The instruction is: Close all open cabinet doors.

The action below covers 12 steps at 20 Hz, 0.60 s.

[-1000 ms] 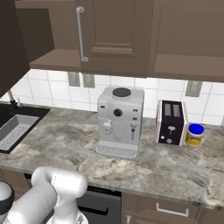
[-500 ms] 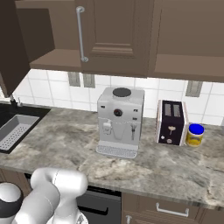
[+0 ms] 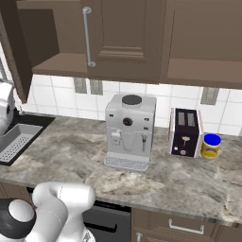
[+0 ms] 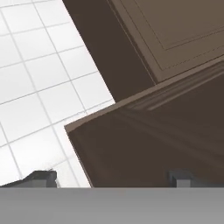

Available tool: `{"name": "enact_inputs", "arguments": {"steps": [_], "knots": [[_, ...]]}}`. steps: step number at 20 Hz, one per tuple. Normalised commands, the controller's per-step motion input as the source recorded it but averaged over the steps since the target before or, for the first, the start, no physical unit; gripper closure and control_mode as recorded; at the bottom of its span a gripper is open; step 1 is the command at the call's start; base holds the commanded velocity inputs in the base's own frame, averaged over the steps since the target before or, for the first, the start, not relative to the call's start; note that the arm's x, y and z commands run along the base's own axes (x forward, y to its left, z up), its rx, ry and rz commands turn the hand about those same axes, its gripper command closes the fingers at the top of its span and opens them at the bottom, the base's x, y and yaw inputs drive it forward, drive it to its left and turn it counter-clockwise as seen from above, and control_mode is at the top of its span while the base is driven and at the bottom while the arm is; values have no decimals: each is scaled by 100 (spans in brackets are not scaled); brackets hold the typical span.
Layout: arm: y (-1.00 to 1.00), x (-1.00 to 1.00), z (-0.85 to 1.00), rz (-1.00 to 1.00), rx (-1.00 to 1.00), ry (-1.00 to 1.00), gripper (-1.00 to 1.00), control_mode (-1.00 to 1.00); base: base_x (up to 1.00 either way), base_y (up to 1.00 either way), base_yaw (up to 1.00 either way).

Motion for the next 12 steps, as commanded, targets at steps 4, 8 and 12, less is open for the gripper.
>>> {"name": "enact_inputs", "arguments": {"steps": [4,8,12], "knots": [[-24,12,17,-18,7,5,-100,-100,0,0,0],[-26,22,17,-14,9,5,-100,-100,0,0,0],[-24,26,12,-13,9,4,-100,-100,0,0,0]]}}
